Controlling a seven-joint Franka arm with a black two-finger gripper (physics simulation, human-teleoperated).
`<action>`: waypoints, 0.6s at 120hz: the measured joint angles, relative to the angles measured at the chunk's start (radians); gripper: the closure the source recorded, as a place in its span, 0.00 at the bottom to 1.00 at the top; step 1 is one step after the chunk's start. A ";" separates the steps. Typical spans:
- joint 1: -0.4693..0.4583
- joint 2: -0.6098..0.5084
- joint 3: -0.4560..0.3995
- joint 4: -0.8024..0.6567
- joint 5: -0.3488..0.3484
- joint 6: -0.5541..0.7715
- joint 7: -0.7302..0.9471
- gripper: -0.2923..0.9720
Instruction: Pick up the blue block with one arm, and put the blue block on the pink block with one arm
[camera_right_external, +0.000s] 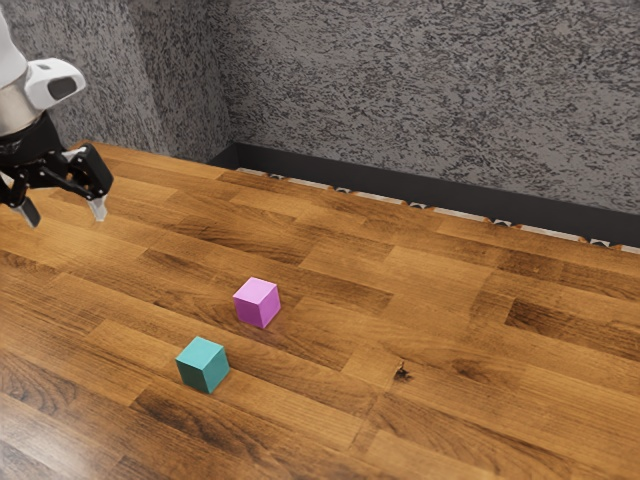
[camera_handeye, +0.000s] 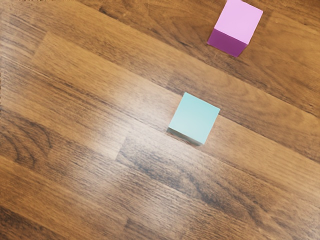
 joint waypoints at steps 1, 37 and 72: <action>0.002 -0.001 0.000 -0.003 0.000 0.003 -0.002 0.23; -0.008 -0.009 0.000 -0.289 -0.007 0.186 -0.050 0.23; -0.013 0.173 0.000 -0.375 -0.019 0.394 -0.023 0.23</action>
